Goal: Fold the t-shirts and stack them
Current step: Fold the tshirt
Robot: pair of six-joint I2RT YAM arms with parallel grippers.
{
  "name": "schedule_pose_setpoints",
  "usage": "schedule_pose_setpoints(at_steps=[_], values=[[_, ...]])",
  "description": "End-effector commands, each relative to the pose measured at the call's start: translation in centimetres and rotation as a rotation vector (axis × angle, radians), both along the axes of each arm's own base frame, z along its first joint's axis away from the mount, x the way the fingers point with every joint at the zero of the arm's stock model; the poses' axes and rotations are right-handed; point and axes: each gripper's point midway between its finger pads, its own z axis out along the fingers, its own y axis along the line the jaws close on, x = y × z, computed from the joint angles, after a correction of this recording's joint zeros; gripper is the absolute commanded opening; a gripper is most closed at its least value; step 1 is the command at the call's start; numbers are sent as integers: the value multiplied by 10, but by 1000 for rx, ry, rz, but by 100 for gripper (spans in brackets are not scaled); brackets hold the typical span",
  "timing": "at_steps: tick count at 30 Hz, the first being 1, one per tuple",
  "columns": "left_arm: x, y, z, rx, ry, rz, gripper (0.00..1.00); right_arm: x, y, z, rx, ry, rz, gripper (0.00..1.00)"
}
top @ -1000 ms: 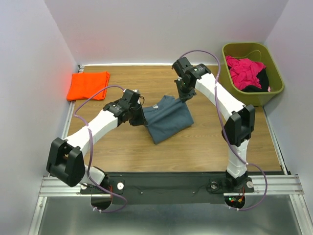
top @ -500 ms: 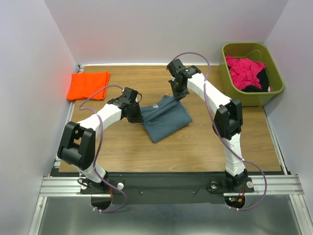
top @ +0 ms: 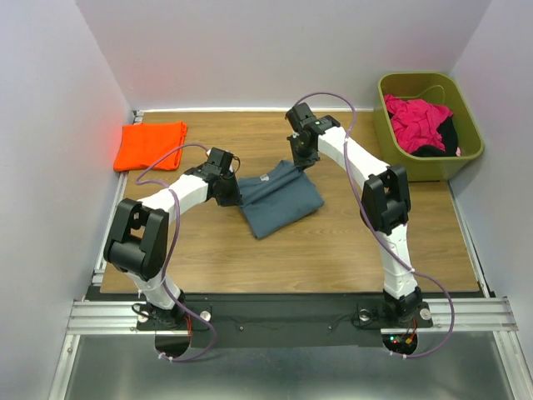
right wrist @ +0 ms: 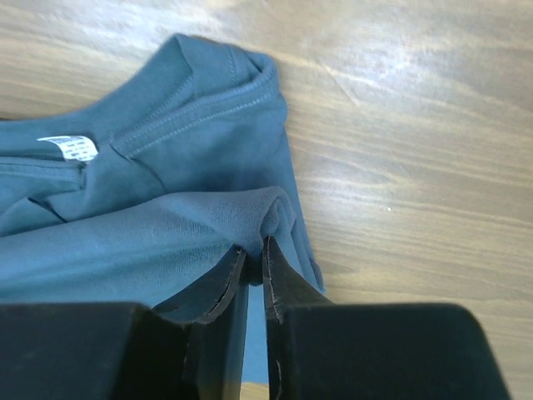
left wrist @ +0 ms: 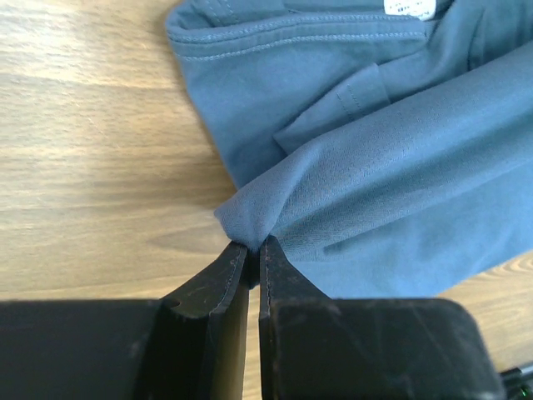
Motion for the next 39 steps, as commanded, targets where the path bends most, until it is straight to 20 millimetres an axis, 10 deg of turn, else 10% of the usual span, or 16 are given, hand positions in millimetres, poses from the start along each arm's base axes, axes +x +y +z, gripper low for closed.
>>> schedule_pose_setpoints(at_steps=[1,13,21,27,35,39], values=[[13,23,9,96,-38,38,14,31,-18,14,-1,-116,-80,15],[38,27,28,132,-121,68,19,32,-28,3,24,-102,-152,15],[55,27,22,154,-150,83,42,32,-33,-14,36,-89,-183,27],[66,29,40,149,-200,123,62,46,-25,18,91,-177,-176,57],[58,18,82,85,-351,89,93,41,-16,67,168,-272,-55,58],[52,10,80,92,-355,38,91,34,-18,70,172,-278,-26,58]])
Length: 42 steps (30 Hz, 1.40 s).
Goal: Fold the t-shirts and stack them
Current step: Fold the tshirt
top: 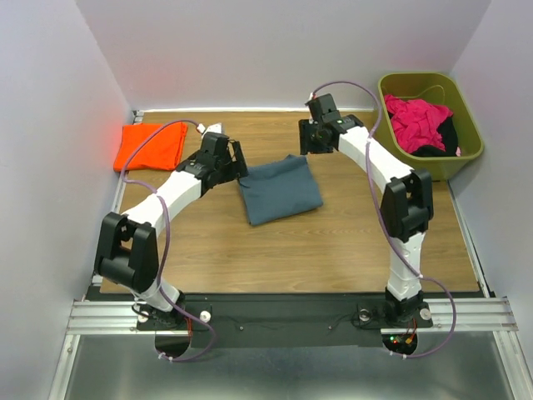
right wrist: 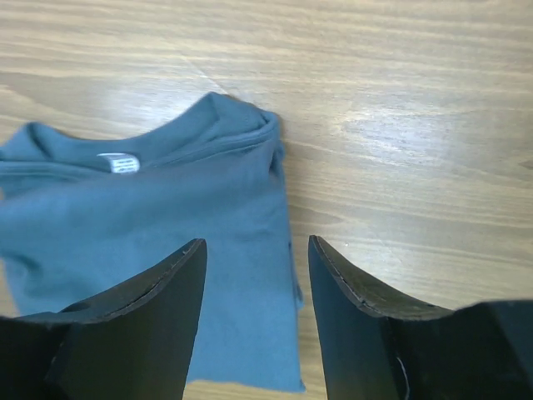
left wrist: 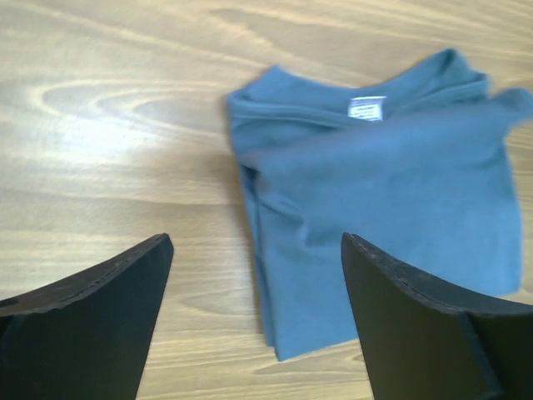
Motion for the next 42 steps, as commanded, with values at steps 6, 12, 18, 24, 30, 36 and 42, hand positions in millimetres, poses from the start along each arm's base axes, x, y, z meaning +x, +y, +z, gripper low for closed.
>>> schedule_pose_setpoints(at_steps=[6,12,18,24,30,36,42], values=[[-1,-25,0,47,-54,-94,86,-1,-8,20,23,-83,71,57],[24,-30,-8,93,-68,-103,85,5,3,9,105,-64,163,56],[55,-36,-36,103,-6,-51,56,15,26,-13,184,-15,245,52],[68,2,-85,59,114,113,44,26,39,-37,206,18,279,49],[71,-6,-86,26,133,64,50,39,48,-29,241,-8,270,48],[70,-18,-18,-82,2,36,80,41,61,20,350,-86,294,49],[62,-27,36,-158,-120,31,75,39,82,39,486,-113,346,51]])
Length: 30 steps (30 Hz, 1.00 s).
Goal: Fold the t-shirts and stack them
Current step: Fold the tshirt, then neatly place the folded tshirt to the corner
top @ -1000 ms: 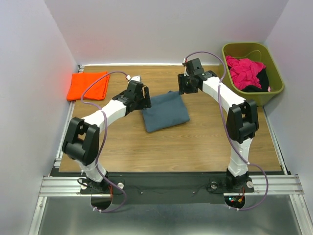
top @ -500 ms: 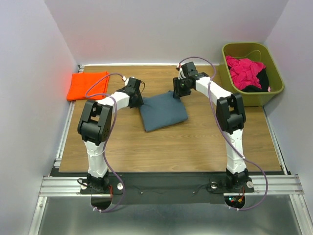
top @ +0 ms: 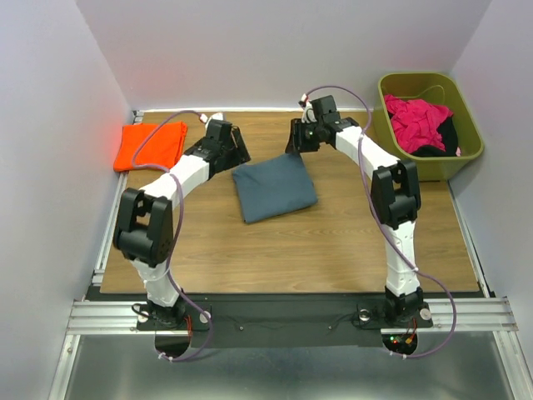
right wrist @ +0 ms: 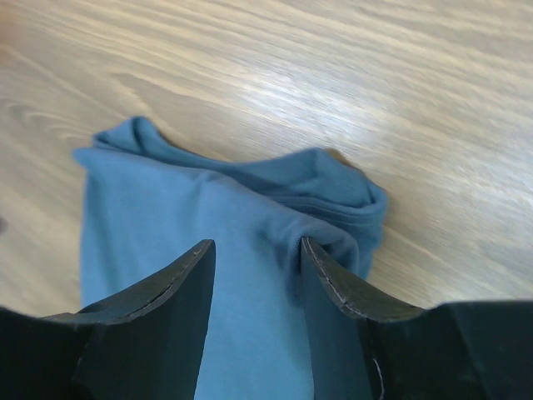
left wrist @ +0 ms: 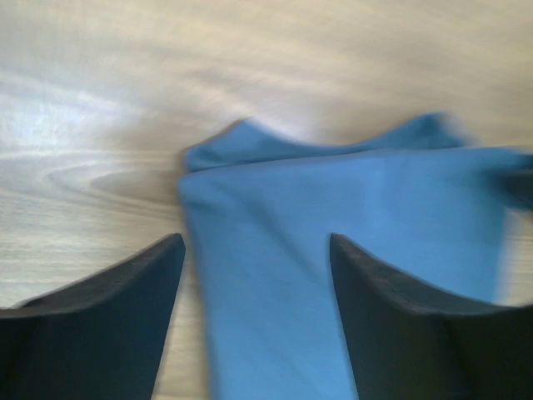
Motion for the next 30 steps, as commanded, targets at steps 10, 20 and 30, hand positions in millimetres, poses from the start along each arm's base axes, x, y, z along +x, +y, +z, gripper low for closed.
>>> schedule_pose_setpoints(at_steps=[10,20,30], values=[[1,-37,7,-137,-53,-62,59,22,2,84,125,-253,-74,52],[5,-35,-25,-104,-19,-63,58,21,6,95,149,-283,-44,52],[12,-29,-48,-78,15,-49,57,0,51,24,343,-59,203,46]])
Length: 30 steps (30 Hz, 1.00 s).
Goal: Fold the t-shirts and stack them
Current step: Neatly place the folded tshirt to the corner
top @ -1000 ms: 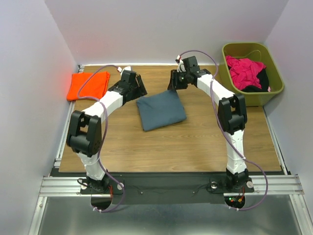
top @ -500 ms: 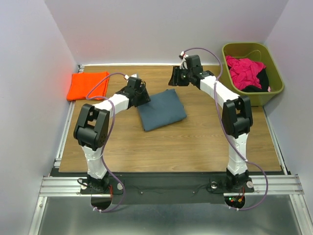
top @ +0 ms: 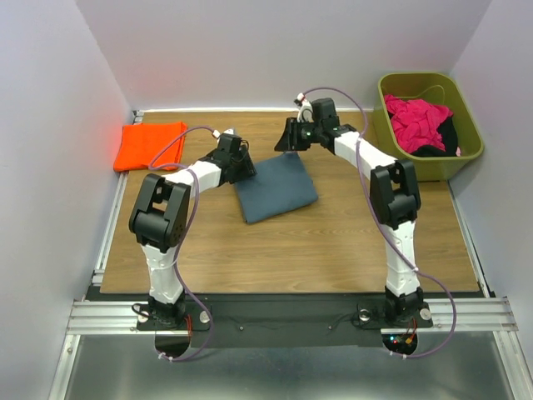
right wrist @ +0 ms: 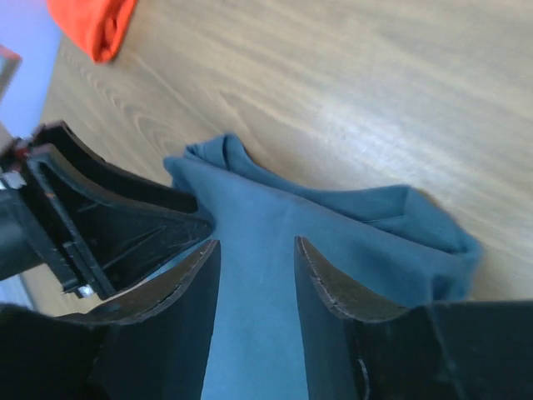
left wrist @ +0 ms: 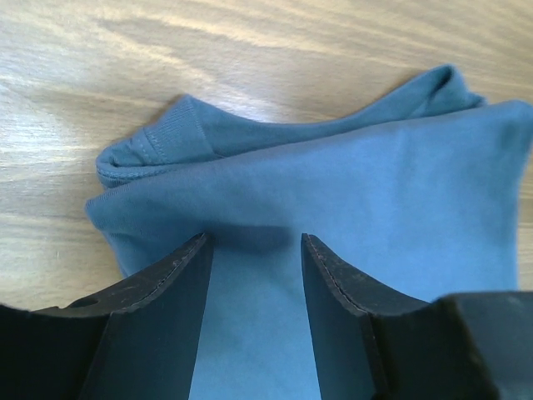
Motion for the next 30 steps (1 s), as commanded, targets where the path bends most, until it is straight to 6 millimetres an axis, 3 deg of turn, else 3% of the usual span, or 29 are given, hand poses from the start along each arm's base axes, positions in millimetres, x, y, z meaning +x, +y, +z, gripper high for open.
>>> schedule_pose_setpoints(at_steps=[1,7,11,12,14,17,18,20,21,22,23,27,30], values=[[12,7,-3,13,-18,10,57,4,9,-20,95,43,77,45],[13,16,-26,12,34,17,57,24,-19,-77,120,139,3,43],[23,21,-30,15,38,9,57,26,-42,-99,112,189,-62,43],[25,21,-28,16,33,3,57,25,-44,-95,111,183,-67,43],[27,17,-19,11,19,-22,58,24,-46,-66,121,140,-70,43],[25,2,14,-46,-27,-84,66,14,-45,-30,157,117,-61,43],[22,-1,35,-65,-60,-96,68,5,-45,-4,177,88,-47,43],[8,-9,50,-84,-66,-120,70,-4,-44,18,202,80,-46,43],[0,-16,74,-112,-101,-137,71,-15,-43,36,227,68,-18,43],[-9,-17,75,-117,-97,-137,72,-23,-40,43,251,83,-2,43],[-17,-18,94,-134,-128,-141,72,-34,-36,50,279,98,38,43],[-48,-33,95,-157,-106,-191,71,-70,-21,54,322,157,125,43],[-65,-34,73,-153,-47,-192,69,-90,-21,32,323,218,144,44]])
